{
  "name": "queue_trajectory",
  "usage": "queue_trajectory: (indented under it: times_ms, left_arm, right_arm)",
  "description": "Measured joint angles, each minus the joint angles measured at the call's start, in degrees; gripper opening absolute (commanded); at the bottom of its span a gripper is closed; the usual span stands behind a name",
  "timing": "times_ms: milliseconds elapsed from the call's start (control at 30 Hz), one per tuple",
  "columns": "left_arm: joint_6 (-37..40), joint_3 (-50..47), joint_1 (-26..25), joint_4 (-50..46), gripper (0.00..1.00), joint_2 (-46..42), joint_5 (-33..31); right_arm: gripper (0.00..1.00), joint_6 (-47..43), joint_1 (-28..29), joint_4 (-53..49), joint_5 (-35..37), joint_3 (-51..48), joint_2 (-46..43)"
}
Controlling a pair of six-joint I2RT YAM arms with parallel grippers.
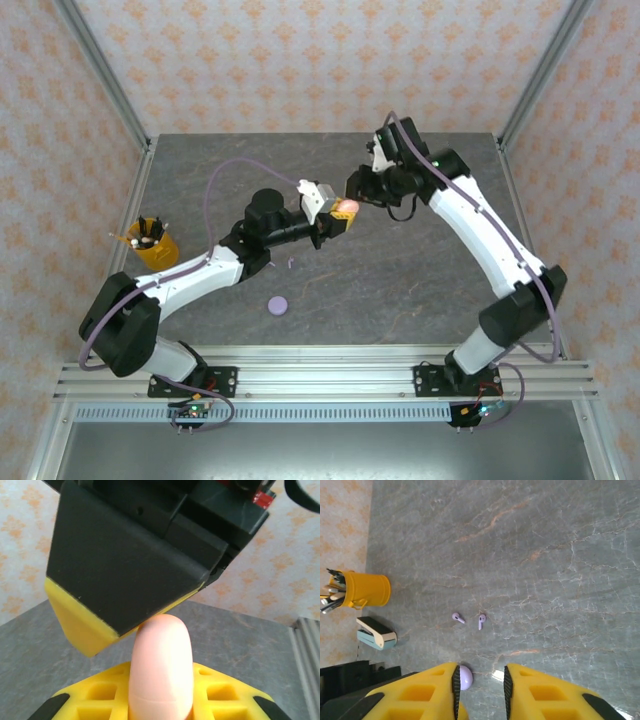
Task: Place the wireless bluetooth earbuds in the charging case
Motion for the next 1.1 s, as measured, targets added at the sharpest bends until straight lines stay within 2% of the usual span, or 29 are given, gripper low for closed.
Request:
queue_trajectory:
  times_ms: [200, 333, 467, 633, 733, 900, 1100]
  left_arm:
    - [-2.4, 0.2, -0.3, 1.5, 0.00, 0.9, -0.7]
    - [-4.3, 4.1, 1.7, -0.4, 0.00, 4.8, -3.4]
    - [-7.6, 14.0, 2.2, -7.3, 0.00, 13.4, -4.0]
    - [-13.1, 25.9, 2.0, -16.8, 0.00, 25.3, -4.5]
    - [-17.6, 35.6, 2.0, -24.0, 0.00, 33.9, -4.5]
    - [-24.7, 57.0, 2.0, -37.4, 0.00, 50.3, -2.5]
    - [-30.4, 75.1, 2.0, -48.4, 0.00, 64.5, 0.2]
  right_arm:
    - [0.37, 3.3, 0.2, 2.6, 5.4, -8.0, -10.1]
    - [0.37, 6.2, -3.3, 2.5, 8.8, -14.4, -15.9]
    - [0.37, 8.9, -7.8, 4.1, 12.4, -21.5, -18.0]
    - [0.37, 11.1, -8.6, 6.3, 14.8, -27.2, -17.7]
    - [0.37, 11.8, -8.9, 8.0, 15.2, -28.8, -17.5]
    - [0.37, 12.2, -9.2, 10.2, 15.4, -29.8, -16.0]
    - [0.37, 12.2, -9.2, 11.3, 15.5, -30.3, -14.0]
